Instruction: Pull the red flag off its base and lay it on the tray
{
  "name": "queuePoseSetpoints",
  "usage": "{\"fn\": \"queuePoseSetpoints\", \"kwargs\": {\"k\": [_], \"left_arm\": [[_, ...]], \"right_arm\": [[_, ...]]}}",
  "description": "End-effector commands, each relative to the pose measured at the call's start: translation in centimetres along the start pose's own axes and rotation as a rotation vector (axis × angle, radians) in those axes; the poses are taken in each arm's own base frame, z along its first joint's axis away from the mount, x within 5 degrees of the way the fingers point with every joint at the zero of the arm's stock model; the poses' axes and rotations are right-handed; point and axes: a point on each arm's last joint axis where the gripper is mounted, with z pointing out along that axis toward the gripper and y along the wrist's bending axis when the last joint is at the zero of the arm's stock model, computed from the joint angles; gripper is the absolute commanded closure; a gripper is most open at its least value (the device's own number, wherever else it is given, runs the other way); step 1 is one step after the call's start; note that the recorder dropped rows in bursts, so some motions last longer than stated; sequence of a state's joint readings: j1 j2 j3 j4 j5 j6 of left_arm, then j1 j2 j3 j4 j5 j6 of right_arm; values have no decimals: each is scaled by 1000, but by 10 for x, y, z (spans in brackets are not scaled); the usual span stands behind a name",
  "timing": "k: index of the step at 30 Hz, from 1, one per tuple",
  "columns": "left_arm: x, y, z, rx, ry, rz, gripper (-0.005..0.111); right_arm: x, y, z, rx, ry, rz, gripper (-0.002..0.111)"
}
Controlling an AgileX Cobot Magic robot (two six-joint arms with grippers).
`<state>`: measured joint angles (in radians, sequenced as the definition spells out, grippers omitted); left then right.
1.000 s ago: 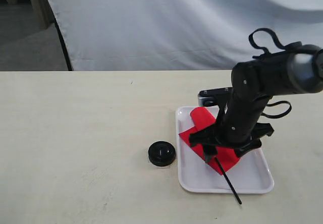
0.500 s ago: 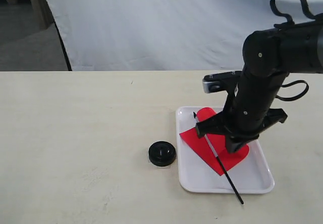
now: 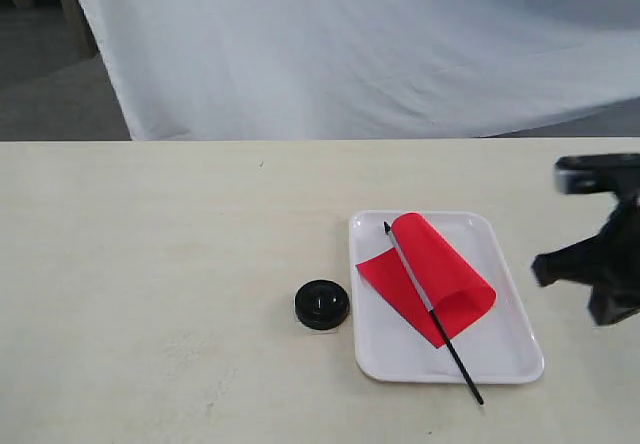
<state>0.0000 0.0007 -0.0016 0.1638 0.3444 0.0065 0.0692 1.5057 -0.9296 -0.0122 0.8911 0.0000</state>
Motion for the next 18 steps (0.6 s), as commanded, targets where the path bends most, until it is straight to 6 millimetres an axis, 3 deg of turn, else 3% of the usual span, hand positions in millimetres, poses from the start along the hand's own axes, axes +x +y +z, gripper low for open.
{"fn": "queuePoseSetpoints", "kwargs": {"k": [1,4,6,18], "left_arm": [[0,0,0,1,0,-14,105],[0,0,0,1,0,-14,105],[0,0,0,1,0,-14,105],[0,0,0,1,0,-14,105]], "right_arm": [[16,-40,-52,60,-241,141,107],[35,-54,-84,123,-470,174,107],[52,-53,-98,151,-649,193,107],[169,-19,-120,160,-1442,240,107]]}}
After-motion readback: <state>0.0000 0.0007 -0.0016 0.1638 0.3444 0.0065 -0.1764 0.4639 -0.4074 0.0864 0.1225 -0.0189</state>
